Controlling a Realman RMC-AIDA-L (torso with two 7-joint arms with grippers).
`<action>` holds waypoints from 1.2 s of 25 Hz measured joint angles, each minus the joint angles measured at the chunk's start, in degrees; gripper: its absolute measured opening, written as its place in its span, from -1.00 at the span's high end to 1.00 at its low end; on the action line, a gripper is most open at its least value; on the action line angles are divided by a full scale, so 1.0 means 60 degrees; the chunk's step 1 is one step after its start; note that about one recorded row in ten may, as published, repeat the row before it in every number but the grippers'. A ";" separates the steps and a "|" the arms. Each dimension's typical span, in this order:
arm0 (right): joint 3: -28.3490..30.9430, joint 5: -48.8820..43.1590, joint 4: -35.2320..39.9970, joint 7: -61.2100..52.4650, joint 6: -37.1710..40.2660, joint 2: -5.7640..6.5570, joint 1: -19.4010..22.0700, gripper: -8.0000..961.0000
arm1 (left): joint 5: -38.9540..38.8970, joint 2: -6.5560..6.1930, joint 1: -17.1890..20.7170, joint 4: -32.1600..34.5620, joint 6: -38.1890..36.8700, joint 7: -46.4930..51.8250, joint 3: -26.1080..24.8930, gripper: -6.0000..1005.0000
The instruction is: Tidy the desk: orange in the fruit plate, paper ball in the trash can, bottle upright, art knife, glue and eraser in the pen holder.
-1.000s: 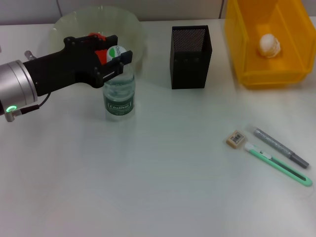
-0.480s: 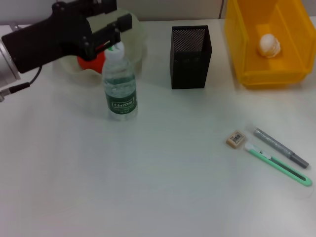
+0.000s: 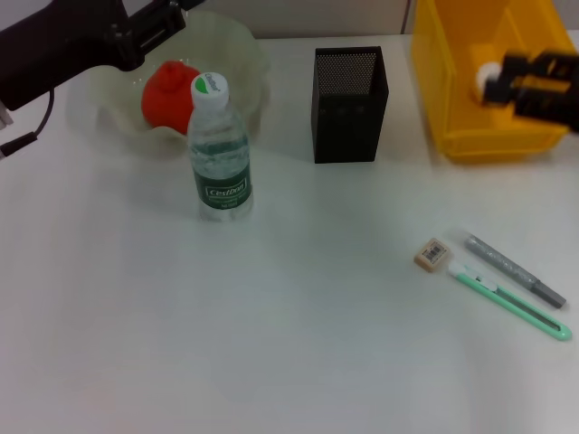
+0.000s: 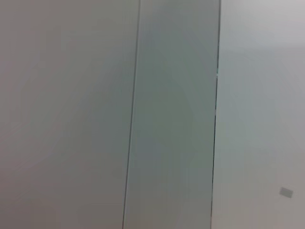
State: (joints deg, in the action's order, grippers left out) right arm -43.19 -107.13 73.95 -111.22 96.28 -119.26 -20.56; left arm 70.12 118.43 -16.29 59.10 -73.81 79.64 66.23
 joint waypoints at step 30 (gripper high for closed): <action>-0.4155 -0.7231 -0.0784 -0.4561 -0.0115 0.0003 -0.2606 -0.20 | 0.0022 -0.0007 -0.0207 -0.0742 0.0232 -0.0093 -0.0318 0.06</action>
State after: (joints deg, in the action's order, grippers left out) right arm -68.12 -150.51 69.24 -138.59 95.59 -119.25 -36.19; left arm 70.25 118.39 -17.53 54.64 -72.42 79.09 64.32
